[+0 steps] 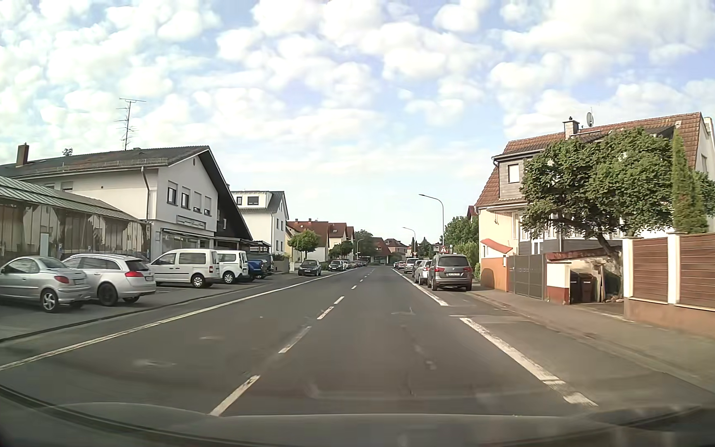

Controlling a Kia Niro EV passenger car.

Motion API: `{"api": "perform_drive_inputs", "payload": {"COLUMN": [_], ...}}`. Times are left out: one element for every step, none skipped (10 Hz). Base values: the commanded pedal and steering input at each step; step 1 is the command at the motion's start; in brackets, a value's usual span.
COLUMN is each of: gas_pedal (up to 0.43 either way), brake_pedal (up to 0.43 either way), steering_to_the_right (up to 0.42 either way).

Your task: Follow the waypoints while adhering to traffic rules and regulations

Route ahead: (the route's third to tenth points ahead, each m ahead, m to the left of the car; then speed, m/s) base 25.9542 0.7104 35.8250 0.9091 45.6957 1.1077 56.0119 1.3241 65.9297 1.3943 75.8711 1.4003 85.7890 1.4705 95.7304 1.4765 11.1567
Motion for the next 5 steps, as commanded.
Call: {"api": "perform_drive_inputs", "payload": {"gas_pedal": [0.028, 0.028, 0.028, 0.028, 0.028], "brake_pedal": [0.024, 0.03, 0.03, 0.03, 0.03], "steering_to_the_right": [0.001, 0.001, 0.001, 0.001, 0.001]}}
